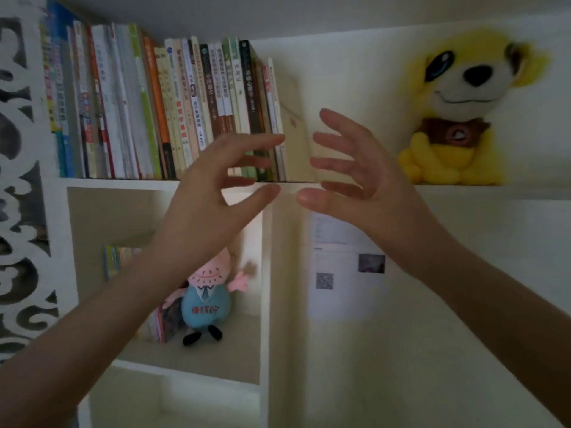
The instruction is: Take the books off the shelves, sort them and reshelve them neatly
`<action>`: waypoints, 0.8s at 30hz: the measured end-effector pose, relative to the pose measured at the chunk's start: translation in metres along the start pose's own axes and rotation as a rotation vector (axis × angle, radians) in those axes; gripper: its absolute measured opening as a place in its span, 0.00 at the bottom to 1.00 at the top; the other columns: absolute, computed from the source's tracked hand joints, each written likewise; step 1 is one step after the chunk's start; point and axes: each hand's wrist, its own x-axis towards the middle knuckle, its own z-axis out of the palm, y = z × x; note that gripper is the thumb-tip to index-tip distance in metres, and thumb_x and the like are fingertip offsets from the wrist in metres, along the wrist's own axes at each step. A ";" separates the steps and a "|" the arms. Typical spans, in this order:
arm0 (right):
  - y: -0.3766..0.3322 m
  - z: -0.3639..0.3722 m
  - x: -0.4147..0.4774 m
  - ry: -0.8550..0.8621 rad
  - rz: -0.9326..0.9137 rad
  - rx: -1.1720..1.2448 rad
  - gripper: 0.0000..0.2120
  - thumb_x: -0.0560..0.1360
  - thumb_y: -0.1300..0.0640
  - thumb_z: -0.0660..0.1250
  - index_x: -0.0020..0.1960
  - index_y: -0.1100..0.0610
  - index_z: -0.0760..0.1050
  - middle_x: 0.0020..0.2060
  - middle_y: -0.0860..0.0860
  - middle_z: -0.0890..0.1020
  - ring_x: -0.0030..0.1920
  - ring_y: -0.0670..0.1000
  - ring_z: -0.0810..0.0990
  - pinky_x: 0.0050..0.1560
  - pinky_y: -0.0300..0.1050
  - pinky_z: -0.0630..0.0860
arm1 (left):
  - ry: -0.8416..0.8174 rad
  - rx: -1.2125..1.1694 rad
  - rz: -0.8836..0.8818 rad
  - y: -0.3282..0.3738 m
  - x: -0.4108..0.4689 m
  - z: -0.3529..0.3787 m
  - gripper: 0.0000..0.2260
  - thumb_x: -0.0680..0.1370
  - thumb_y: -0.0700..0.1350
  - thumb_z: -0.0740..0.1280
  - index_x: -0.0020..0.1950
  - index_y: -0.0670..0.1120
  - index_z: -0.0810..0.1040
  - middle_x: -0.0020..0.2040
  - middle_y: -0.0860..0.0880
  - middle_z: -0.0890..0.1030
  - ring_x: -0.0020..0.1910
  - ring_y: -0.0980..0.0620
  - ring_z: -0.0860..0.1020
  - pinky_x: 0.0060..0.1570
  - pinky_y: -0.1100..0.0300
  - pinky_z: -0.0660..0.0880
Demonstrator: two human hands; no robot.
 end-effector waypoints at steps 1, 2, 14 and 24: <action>-0.003 -0.008 -0.006 0.014 -0.014 -0.030 0.42 0.63 0.47 0.75 0.72 0.42 0.61 0.66 0.40 0.71 0.62 0.39 0.74 0.62 0.43 0.74 | -0.006 0.007 0.028 0.005 0.003 0.008 0.19 0.74 0.43 0.69 0.64 0.54 0.73 0.60 0.53 0.74 0.59 0.56 0.76 0.57 0.62 0.75; -0.006 -0.016 -0.013 0.019 -0.027 -0.057 0.42 0.63 0.48 0.77 0.72 0.41 0.61 0.66 0.41 0.71 0.62 0.39 0.74 0.63 0.44 0.74 | -0.010 0.003 0.039 0.009 0.005 0.016 0.20 0.74 0.44 0.69 0.65 0.54 0.73 0.60 0.53 0.74 0.59 0.57 0.76 0.59 0.60 0.75; -0.036 -0.132 -0.086 0.169 0.051 -0.426 0.39 0.66 0.48 0.76 0.73 0.45 0.62 0.66 0.39 0.71 0.65 0.41 0.73 0.67 0.44 0.70 | -0.083 -0.047 0.147 0.043 0.052 0.128 0.20 0.74 0.46 0.70 0.66 0.54 0.73 0.61 0.55 0.72 0.57 0.64 0.72 0.58 0.77 0.65; 0.005 -0.227 -0.108 0.236 0.358 -0.792 0.45 0.67 0.40 0.72 0.76 0.37 0.48 0.73 0.38 0.62 0.72 0.41 0.60 0.72 0.46 0.59 | -0.333 0.173 0.059 0.039 0.074 0.224 0.29 0.74 0.69 0.57 0.73 0.60 0.62 0.64 0.54 0.75 0.60 0.51 0.74 0.62 0.49 0.69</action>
